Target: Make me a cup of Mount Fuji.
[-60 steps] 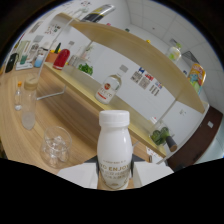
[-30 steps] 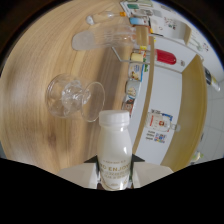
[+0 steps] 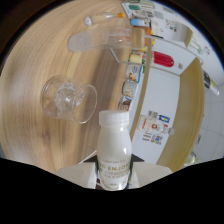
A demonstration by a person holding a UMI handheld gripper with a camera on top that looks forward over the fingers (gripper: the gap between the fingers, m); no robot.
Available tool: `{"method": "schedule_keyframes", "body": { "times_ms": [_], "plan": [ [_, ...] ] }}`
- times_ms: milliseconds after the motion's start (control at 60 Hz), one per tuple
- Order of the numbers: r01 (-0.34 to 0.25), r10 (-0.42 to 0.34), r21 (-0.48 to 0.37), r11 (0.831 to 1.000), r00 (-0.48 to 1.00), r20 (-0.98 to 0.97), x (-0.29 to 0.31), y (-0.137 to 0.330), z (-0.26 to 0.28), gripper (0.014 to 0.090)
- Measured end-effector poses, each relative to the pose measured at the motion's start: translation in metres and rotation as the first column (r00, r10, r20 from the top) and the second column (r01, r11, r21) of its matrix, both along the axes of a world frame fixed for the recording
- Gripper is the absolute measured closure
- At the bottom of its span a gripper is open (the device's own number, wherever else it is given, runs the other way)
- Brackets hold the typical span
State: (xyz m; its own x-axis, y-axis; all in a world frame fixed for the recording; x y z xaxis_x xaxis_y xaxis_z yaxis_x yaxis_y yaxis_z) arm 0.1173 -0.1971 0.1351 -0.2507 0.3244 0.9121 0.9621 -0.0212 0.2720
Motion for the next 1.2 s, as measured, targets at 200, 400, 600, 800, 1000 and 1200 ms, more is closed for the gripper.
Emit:
{"method": "schedule_keyframes", "body": {
  "times_ms": [200, 400, 600, 800, 1000, 1200],
  "plan": [
    [0.038, -0.009, 0.032, 0.999, 0.769, -0.639, -0.018, -0.017, 0.042, 0.056],
    [0.164, -0.116, -0.08, 0.983, 0.223, -0.968, -0.005, -0.016, 0.048, 0.056],
    [0.217, -0.232, -0.264, 0.94, -0.163, -0.959, 0.012, -0.004, -0.013, 0.056],
    [0.211, -0.302, -0.35, 0.913, -0.23, -0.925, 0.019, 0.001, -0.066, 0.0559],
    [0.19, -0.342, -0.387, 0.902, -0.232, -0.911, 0.021, -0.002, -0.084, 0.0549],
    [0.208, -0.35, -0.4, 0.892, -0.241, -0.905, 0.025, -0.017, -0.088, 0.054]
  ]
}}
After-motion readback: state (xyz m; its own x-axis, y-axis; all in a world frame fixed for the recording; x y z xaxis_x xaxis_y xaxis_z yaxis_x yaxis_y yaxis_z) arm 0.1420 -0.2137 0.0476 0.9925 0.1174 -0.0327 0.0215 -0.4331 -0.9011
